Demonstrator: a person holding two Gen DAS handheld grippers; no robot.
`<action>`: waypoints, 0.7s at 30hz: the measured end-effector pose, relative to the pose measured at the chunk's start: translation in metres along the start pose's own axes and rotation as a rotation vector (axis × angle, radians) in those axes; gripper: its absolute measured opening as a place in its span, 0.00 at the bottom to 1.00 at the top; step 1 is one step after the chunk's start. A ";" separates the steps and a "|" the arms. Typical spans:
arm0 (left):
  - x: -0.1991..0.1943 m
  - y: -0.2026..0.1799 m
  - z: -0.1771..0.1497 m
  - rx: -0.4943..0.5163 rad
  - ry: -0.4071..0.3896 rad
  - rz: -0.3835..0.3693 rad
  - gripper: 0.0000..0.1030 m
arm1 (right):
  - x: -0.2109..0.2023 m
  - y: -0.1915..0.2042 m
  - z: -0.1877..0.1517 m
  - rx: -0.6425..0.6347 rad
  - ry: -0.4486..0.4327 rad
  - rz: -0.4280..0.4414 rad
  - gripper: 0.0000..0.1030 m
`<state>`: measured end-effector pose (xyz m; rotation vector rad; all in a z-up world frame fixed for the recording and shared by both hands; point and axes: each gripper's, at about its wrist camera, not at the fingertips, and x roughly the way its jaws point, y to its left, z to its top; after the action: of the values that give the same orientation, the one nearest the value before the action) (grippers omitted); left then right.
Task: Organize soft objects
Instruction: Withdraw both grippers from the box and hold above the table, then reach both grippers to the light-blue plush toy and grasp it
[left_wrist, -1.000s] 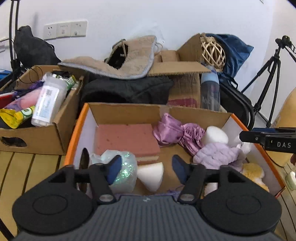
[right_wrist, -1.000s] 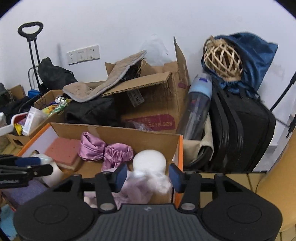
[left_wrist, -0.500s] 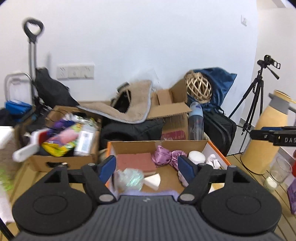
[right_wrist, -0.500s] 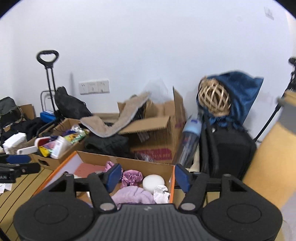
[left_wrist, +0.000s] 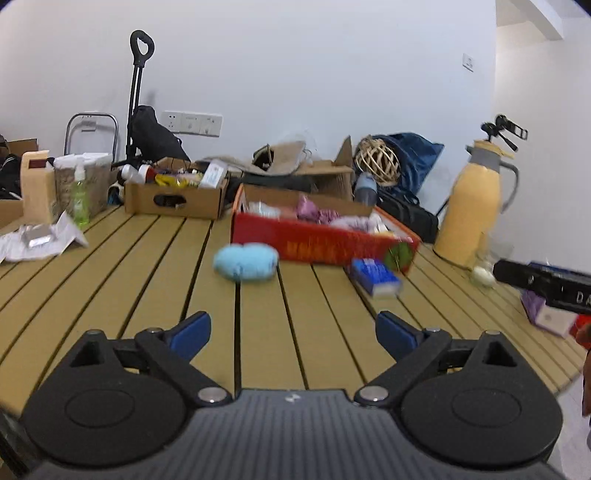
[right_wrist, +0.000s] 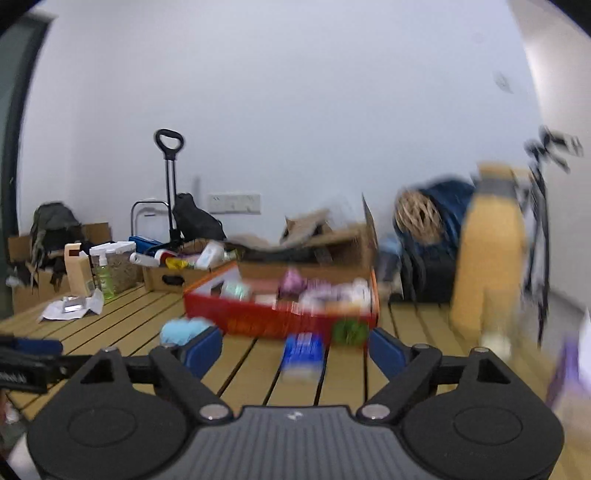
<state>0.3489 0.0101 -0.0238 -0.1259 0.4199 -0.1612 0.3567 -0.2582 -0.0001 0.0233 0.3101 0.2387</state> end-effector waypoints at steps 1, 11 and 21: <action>-0.008 -0.001 -0.004 0.015 -0.003 -0.002 0.95 | -0.009 0.004 -0.009 -0.007 0.016 0.017 0.84; -0.050 -0.005 -0.003 0.038 -0.081 0.003 0.97 | -0.044 0.027 -0.018 -0.053 0.023 0.037 0.84; -0.004 0.024 0.006 -0.022 -0.010 0.052 0.98 | 0.013 0.028 -0.013 0.070 0.105 0.136 0.84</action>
<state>0.3513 0.0349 -0.0204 -0.1369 0.4145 -0.1048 0.3583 -0.2283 -0.0142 0.1018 0.4216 0.3647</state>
